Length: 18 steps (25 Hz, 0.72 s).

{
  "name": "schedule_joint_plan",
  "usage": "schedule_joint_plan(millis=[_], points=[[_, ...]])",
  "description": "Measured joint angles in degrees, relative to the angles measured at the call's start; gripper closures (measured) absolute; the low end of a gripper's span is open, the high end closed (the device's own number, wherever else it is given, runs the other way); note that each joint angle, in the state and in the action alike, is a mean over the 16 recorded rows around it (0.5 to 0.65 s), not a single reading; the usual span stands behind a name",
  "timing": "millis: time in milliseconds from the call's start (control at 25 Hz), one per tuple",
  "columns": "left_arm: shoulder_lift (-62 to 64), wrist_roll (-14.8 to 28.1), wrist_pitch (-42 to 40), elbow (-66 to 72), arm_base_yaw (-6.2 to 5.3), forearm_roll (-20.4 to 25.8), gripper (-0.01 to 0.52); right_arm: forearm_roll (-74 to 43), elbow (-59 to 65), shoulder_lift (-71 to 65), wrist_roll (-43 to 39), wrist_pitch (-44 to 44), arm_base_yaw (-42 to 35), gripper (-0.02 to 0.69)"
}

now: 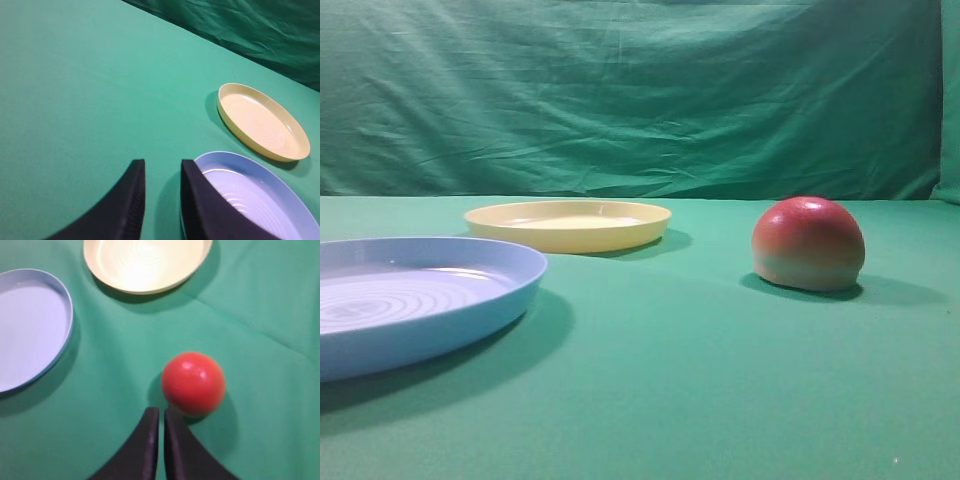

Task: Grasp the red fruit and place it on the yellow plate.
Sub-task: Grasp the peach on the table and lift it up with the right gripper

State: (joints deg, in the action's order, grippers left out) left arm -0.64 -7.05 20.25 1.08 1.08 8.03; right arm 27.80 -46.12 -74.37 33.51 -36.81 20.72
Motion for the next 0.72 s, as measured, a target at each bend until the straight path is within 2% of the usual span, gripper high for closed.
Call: schedule_joint_plan(millis=[160, 240, 600, 720], points=[[0.0, 0.0, 0.0, 0.0, 0.0, 0.0, 0.357, -4.0, -3.9, -6.5, -1.8, 1.1, 3.7, 0.621], [0.0, 0.0, 0.0, 0.0, 0.0, 0.0, 0.357, -6.1, -5.4, -9.3, -2.5, 1.1, 4.6, 0.566], [0.0, 0.0, 0.0, 0.0, 0.0, 0.0, 0.357, -12.7, -9.2, -17.7, -3.4, 1.8, 5.2, 0.211], [0.0, 0.0, 0.0, 0.0, 0.0, 0.0, 0.357, -14.1, -9.5, -19.9, -3.5, 2.8, 5.2, 0.114]])
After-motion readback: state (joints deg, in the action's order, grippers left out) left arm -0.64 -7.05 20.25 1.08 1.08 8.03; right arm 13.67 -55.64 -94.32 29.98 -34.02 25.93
